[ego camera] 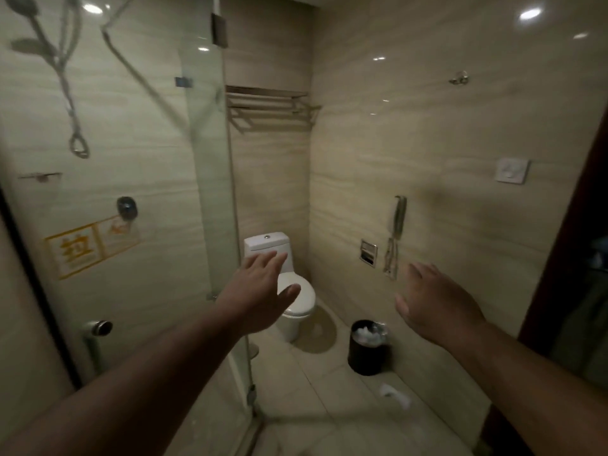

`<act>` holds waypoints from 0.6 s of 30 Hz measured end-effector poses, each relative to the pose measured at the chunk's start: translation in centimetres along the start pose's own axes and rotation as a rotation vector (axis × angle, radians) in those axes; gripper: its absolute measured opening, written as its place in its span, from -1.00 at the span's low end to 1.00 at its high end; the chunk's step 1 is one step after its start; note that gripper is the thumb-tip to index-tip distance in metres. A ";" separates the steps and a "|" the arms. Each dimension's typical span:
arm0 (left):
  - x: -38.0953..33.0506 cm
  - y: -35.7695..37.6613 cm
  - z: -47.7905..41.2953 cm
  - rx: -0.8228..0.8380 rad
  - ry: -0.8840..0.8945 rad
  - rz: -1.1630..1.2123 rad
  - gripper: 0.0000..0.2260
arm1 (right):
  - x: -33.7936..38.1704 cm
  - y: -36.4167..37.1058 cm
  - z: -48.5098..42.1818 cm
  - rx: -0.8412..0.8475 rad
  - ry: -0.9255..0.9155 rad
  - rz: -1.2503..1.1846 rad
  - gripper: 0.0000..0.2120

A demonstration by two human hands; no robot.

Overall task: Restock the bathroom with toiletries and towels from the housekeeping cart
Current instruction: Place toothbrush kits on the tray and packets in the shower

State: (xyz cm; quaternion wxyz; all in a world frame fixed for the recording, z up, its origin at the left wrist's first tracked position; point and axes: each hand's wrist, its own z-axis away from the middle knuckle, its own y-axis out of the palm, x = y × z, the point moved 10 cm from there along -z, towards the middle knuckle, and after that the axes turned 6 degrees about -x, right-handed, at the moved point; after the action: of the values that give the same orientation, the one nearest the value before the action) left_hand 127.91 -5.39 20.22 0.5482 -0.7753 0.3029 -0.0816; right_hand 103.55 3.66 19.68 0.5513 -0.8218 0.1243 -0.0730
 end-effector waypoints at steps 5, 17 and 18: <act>-6.5 3.7 -2.6 0.045 0.099 -0.003 -0.33 | -5.9 0.2 1.6 0.026 0.049 0.033 -0.49; -28.6 14.3 -9.9 0.202 0.380 0.150 -0.30 | -27.1 -2.2 8.1 0.061 0.504 0.181 -0.37; -30.3 15.0 -10.5 0.202 0.412 0.164 -0.30 | -28.7 -2.4 8.5 0.064 0.539 0.167 -0.35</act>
State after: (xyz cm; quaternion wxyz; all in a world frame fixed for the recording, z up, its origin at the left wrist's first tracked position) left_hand 93.10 -0.07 16.97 0.5544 -0.6563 0.4605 -0.2234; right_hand 78.57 20.25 19.11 0.5279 -0.7419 0.3315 -0.2469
